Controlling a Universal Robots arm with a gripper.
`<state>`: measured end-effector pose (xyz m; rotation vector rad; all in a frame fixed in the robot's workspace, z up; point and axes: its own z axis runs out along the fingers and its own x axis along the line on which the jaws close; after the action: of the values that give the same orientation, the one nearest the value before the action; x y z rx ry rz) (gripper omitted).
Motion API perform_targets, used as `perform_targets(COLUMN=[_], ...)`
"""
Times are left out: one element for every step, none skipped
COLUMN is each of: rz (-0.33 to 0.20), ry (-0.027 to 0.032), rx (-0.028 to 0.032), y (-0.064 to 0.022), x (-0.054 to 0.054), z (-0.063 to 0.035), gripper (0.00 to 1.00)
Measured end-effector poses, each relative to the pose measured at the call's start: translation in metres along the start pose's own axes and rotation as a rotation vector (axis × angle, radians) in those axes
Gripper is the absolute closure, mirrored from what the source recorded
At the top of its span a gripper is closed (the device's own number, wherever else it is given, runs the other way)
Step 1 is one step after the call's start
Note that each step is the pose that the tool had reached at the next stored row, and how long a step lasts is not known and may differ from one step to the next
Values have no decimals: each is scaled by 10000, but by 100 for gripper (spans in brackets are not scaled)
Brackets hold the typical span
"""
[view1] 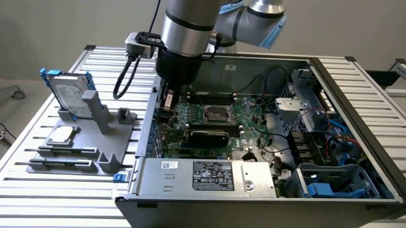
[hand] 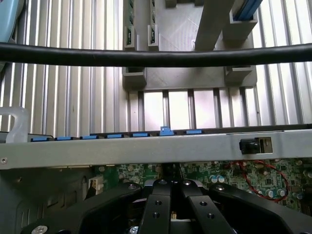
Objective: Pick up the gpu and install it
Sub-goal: 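Press down on the gpu until it lock into place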
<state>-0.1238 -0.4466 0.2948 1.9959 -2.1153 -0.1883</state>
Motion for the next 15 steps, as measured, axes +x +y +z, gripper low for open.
perform_targets(rz=[3, 7, 10, 12, 15, 18, 19, 22, 23, 21, 24, 26, 25, 23, 23], ry=[5, 8, 11, 14, 17, 20, 19, 18, 15, -2, 1, 12, 14, 14, 13], rx=[-1, -1, -1, -1, -1, -2, -1, -1, -2, 2, -3, -5, -5, -4, -4], y=[0, -1, -1, -1, -2, -2, -2, -2, -1, 2, 10, 17, 22, 22, 19], x=[0, 0, 0, 0, -1, -1, -1, -1, -2, -2, 0, 3, 5, 6, 6], z=[3, 5, 8, 11, 15, 16, 17, 17, 16, 4, -22, -51, -71, -87, -95], gripper=[89, 89, 89, 89, 89, 89, 89, 89, 89, 89, 89, 89, 89, 89, 89])
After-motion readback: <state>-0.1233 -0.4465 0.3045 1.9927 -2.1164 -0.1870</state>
